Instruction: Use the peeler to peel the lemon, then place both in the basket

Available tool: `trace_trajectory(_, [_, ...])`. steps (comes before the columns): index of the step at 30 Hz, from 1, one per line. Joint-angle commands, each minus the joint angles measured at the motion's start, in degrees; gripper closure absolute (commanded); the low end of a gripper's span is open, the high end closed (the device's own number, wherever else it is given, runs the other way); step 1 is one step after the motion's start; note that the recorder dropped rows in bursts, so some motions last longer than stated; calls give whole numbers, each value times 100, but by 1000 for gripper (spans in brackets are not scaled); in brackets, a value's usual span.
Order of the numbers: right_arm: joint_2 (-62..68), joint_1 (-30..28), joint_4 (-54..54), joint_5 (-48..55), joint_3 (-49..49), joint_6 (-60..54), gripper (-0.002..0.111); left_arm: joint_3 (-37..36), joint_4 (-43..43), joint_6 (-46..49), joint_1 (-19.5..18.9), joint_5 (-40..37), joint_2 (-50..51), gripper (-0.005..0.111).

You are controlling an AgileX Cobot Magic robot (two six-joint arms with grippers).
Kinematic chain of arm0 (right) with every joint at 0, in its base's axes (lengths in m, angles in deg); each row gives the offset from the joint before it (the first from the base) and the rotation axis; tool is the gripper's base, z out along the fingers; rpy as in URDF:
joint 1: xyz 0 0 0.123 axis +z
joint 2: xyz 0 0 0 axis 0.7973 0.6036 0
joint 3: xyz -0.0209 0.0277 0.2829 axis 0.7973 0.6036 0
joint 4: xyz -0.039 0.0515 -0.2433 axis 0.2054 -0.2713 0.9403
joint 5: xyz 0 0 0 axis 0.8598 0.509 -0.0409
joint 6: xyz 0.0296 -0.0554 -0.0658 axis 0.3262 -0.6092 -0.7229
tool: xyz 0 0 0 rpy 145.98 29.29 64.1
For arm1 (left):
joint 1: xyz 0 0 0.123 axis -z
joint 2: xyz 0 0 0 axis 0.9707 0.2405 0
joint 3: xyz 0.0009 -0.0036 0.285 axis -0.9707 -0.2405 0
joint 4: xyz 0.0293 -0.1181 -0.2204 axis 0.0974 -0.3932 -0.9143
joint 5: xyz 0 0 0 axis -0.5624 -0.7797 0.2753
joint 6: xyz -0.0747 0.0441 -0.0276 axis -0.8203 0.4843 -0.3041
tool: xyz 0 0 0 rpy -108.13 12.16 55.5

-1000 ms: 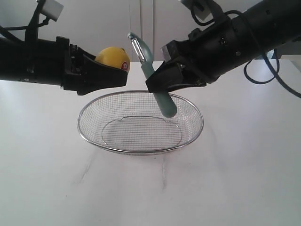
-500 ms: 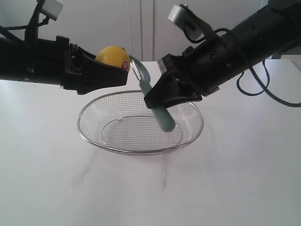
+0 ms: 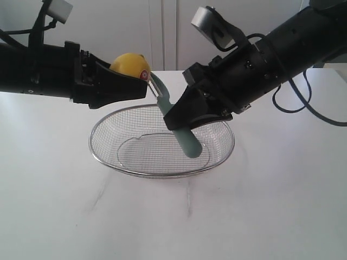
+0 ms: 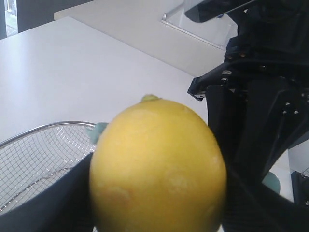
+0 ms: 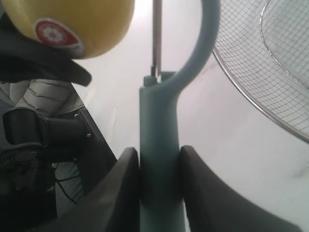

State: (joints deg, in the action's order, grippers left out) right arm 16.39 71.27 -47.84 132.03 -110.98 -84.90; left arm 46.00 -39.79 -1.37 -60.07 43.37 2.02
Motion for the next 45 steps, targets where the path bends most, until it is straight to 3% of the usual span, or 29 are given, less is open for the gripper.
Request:
trace_trajectory(1, [-21, -19, -172, 31, 0, -70, 108, -13, -210, 28, 26, -150, -32, 107])
trace_trajectory(16, [-589, -19, -233, -751, 0, -70, 108, -13, -210, 28, 26, -150, -32, 107])
trace_trajectory(45, [-666, -19, 72, -819, 0, -70, 108, -13, -74, 28, 26, 294, -32, 107])
